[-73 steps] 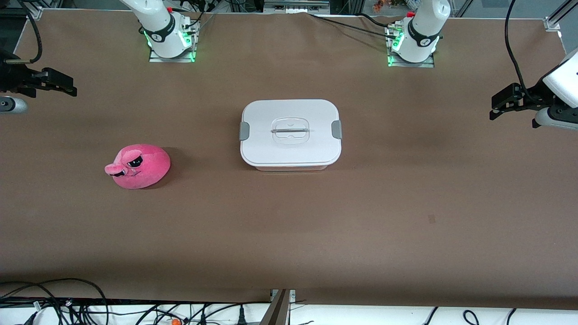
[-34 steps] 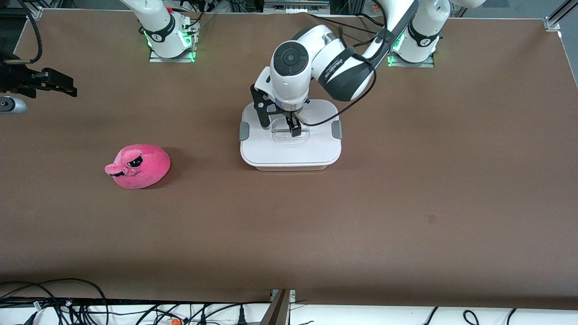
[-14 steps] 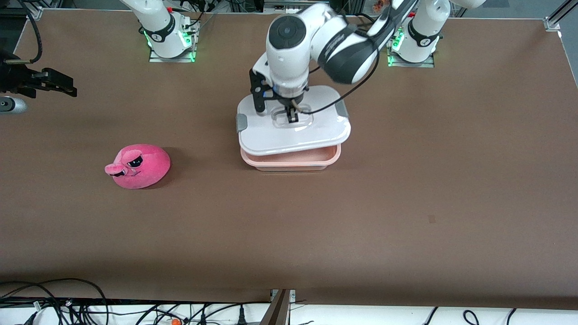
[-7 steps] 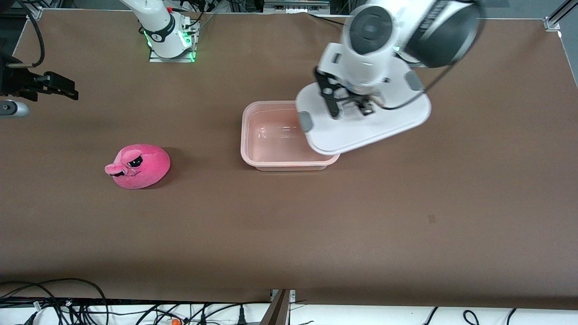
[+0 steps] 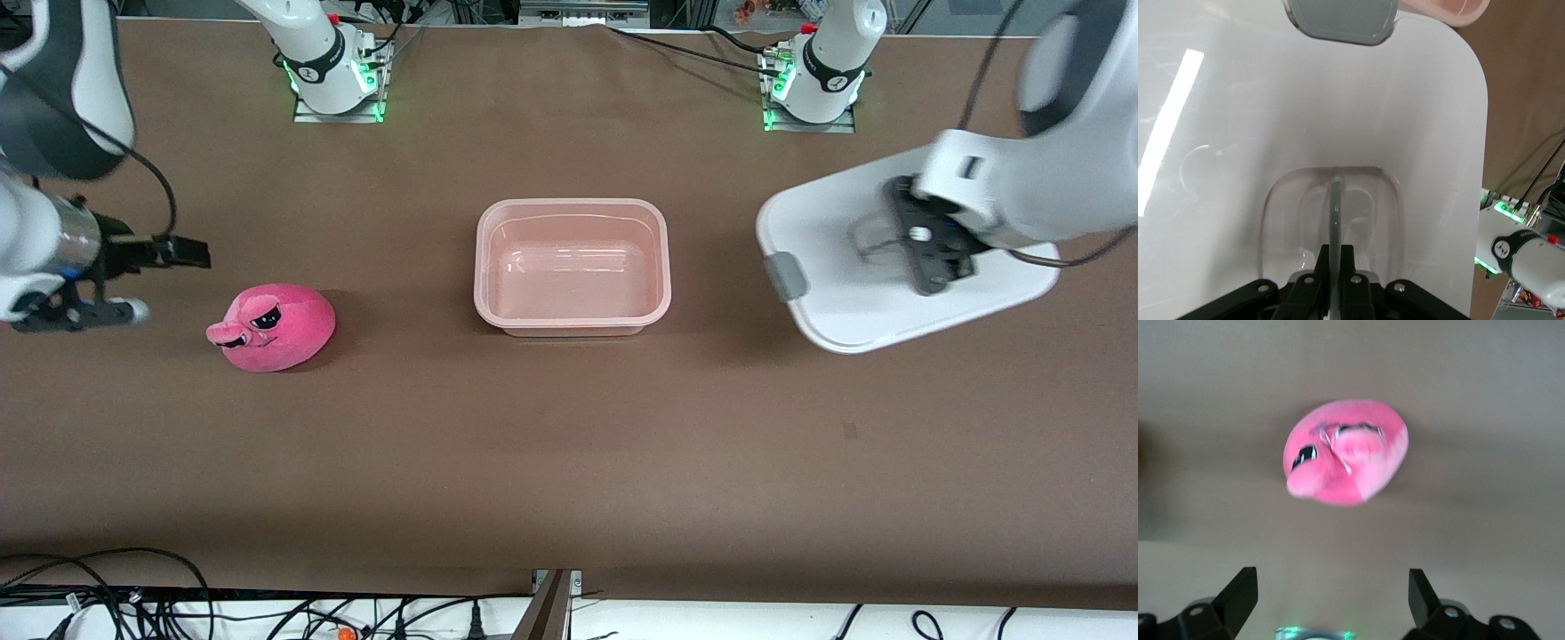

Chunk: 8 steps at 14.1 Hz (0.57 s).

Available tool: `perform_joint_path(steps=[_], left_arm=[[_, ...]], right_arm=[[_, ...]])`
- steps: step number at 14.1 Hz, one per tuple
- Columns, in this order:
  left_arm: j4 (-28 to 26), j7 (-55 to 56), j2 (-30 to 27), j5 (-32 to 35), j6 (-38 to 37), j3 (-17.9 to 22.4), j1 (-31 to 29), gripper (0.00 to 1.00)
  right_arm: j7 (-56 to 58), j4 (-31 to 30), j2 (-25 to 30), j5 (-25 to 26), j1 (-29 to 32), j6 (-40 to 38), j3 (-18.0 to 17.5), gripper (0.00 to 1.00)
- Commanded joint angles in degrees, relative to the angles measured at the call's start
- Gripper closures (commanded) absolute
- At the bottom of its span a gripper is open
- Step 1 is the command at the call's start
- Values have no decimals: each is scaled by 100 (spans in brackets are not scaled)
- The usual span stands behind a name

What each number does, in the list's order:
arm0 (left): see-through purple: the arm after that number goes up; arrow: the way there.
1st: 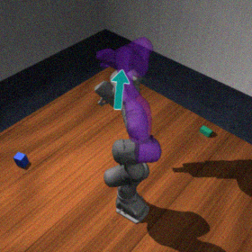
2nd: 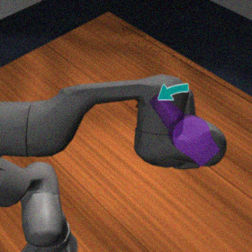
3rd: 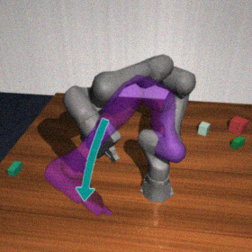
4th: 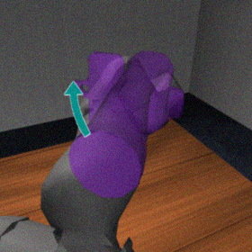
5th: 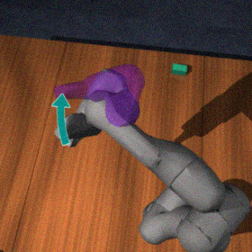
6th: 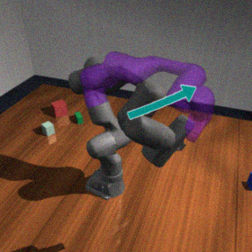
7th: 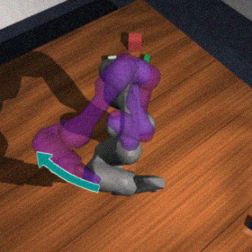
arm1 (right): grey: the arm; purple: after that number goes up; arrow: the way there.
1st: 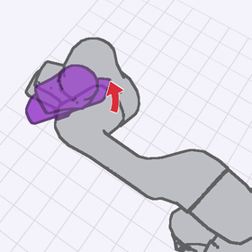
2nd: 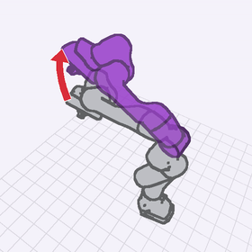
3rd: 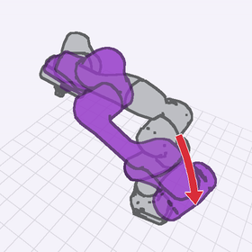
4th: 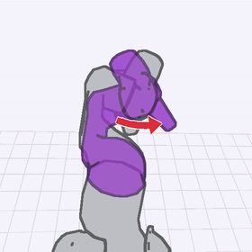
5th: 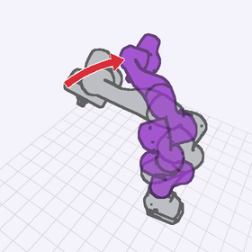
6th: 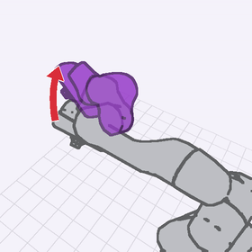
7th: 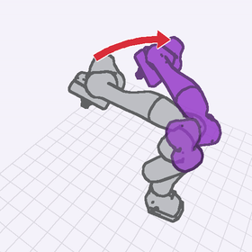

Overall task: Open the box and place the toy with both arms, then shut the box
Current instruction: 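Reach the right gripper down and grasp the pink plush toy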

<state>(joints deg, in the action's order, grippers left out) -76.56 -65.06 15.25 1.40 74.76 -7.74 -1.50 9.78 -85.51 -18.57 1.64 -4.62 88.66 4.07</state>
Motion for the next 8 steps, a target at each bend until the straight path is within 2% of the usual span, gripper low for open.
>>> perform_joint_path(steps=[1,3,8], left_arm=[[159,-446,13,8,-120,-131,-263,100],[106,-525,22,429,-163,-184,-228,100],[124,-1167,100,484,-128,-140,-342,100]], right_arm=[[822,-17,-383,-41,13,327,-3,0],[1243,-455,-367,-32,13,607,-3,0],[2510,-985,-340,-41,57,1022,76,0]])
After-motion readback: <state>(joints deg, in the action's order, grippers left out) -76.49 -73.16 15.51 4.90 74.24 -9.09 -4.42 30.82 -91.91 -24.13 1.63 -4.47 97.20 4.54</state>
